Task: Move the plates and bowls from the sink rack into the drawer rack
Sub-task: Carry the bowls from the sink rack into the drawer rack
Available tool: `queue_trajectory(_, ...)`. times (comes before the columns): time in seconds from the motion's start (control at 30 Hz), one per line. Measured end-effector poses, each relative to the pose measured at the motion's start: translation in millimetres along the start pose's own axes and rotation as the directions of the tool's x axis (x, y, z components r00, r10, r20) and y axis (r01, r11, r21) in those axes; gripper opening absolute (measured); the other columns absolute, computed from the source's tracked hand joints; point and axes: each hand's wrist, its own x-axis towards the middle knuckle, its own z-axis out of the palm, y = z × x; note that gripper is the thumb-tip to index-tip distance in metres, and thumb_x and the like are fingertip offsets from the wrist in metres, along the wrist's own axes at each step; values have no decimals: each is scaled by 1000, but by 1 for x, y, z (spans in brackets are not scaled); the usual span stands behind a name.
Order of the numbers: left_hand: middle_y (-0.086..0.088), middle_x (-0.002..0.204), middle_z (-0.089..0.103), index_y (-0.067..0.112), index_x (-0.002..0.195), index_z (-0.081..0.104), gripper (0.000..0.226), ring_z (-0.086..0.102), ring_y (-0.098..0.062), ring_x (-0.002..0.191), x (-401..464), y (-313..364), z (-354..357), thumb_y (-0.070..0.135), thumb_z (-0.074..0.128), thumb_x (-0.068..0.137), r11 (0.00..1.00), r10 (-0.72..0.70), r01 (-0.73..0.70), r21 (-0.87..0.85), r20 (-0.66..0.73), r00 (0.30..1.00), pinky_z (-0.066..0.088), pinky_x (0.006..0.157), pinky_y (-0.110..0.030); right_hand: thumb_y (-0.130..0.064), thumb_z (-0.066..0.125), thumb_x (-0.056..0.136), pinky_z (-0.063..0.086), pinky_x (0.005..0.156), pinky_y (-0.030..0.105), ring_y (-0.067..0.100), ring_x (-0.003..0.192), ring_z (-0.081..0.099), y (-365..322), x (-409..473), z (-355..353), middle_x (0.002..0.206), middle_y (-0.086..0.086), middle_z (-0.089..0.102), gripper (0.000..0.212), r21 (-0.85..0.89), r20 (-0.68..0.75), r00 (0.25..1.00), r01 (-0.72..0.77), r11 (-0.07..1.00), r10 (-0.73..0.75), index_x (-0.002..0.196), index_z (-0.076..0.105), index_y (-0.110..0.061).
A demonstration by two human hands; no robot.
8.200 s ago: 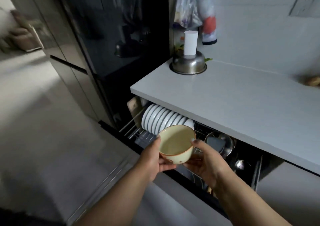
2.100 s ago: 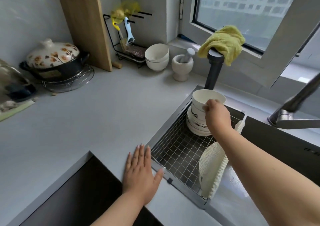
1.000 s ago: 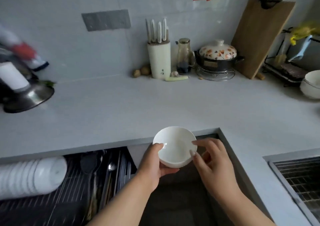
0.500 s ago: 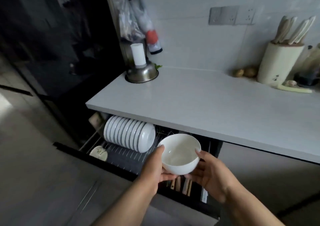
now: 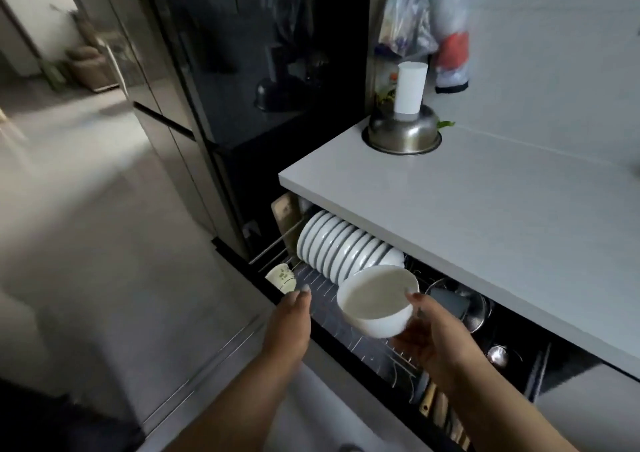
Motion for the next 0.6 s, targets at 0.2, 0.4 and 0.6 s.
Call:
queue_trajectory(0.2, -16, 126, 58, 4, 128, 55, 41, 54, -32, 116, 62, -4, -22, 32, 42, 100, 983, 41, -17, 185, -126, 991, 43, 96, -38, -27, 63, 89, 55, 78, 41, 36, 97, 62, -4, 79, 25, 108, 22, 60, 40, -120, 34, 999, -25, 992, 29, 119, 51, -5)
queue_trajectory(0.4, -12, 144, 43, 13, 140, 41, 45, 39, -30, 133, 110, -12, -36, 32, 42, 100, 940, 87, -33, 339, -146, 985, 33, 110, -41, -32, 67, 85, 56, 68, 36, 34, 91, 64, 15, 158, 56, 104, 20, 63, 46, -238, 17, 994, -98, 966, 105, 117, 53, -2)
queue_trajectory(0.6, -9, 158, 21, 11, 151, 25, 54, 14, -23, 147, 148, -24, -50, 30, 37, 102, 871, 190, -130, 473, -81, 978, 11, 118, -33, -32, 73, 81, 53, 53, 29, 30, 70, 66, 48, 218, 90, 92, 21, 68, 46, -316, -84, 981, -194, 929, 177, 108, 56, 1)
